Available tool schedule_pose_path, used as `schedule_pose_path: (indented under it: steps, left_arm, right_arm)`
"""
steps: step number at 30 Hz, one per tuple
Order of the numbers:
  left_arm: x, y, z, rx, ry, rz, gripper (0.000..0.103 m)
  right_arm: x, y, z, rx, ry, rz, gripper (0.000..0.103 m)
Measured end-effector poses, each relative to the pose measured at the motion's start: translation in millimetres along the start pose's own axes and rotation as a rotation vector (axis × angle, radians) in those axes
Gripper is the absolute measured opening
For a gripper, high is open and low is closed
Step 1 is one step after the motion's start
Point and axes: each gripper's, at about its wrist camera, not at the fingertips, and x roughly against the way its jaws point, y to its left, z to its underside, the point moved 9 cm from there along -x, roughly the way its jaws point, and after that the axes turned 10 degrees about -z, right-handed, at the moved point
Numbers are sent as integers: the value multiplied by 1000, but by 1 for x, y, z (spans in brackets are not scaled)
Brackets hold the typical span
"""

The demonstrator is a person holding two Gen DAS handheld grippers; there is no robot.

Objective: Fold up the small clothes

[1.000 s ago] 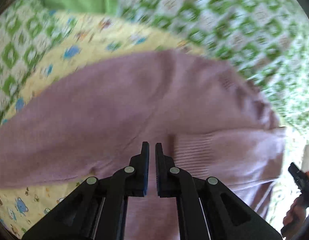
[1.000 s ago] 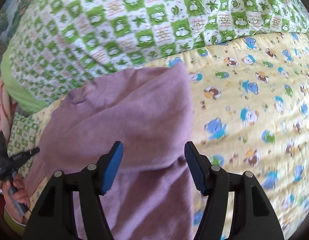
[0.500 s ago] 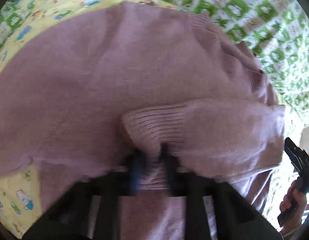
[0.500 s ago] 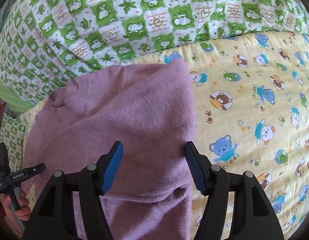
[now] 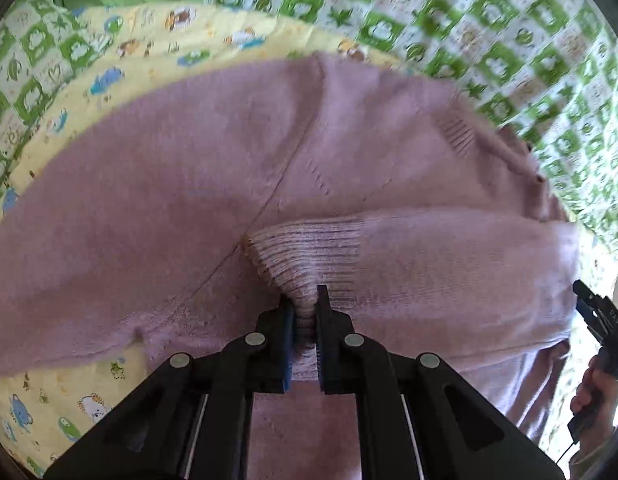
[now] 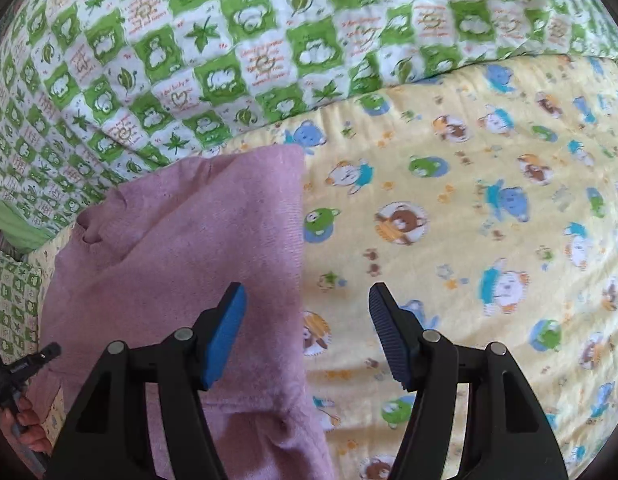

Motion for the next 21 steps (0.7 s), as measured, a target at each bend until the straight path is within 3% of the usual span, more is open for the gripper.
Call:
schedule_pose_path:
  steps: [3,4,5,7,10,13,15,17,19,21]
  left_arm:
    - [-4,-8,3,11,-4,-2,7]
    - [-3,-11,3,2,-5,0,7]
    - [-2,-14,4,-8,-8,-3,7]
    - [2,-28,6,-35,-16,17,7]
    - [-7,-40,9,-77,-27,-36,8]
    - [-14,-35,13,-47,-19,-32,14]
    - [-10,-30,17,-24,-14,-17,24]
    - [3,-13,20,17,-10,-7,28]
    - [17,11,26,88,-9,17,38]
    - [28,53,36,206,-4,10,61]
  right_arm:
    - [-21,12,3,71,40,28,64]
    - [-27,14,5,98,66,44,46]
    - [-31,16,5,108,88,35,8]
    - [-25,13,-4,102,92,21,9]
    - [-10,-5,-15,84,86,57,7]
    - [-19,-8,-9,111,132,49,8]
    - [-15,-2,-9,148,115,86,15]
    - [0,8,-11,140,88,123,40]
    - [22,29,-11,143,15,65,48]
    - [34,49,-6,161,-13,1,50]
